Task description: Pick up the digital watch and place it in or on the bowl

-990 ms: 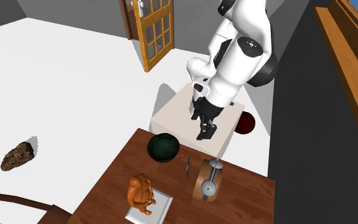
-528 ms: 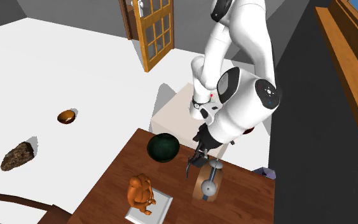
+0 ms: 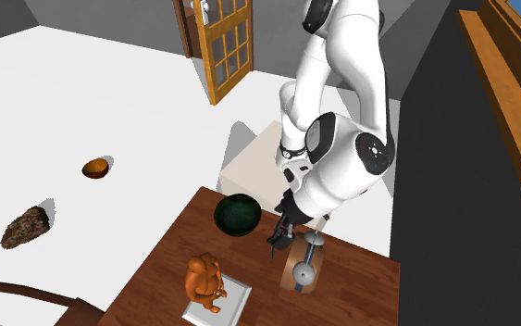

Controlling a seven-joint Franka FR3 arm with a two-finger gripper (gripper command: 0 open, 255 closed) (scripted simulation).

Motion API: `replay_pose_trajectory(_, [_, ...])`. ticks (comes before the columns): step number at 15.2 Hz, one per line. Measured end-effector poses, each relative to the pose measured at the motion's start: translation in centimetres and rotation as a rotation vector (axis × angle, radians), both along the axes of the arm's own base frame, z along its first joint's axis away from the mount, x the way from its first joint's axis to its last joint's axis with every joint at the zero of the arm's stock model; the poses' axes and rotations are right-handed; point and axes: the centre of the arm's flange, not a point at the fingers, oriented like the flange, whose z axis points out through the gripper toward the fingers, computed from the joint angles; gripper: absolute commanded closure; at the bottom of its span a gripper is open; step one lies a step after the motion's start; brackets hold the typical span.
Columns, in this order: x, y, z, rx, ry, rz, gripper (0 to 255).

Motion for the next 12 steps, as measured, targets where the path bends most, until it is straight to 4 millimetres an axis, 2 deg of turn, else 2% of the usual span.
replay_pose_trajectory(5, [0.05,-0.09,-0.19,0.0,0.0,0.0,0])
replay_pose_trajectory(6, [0.05,-0.09,-0.19,0.0,0.0,0.0,255])
replay_pose_trajectory(12, [0.05,-0.09,-0.18,0.0,-0.001,0.0,255])
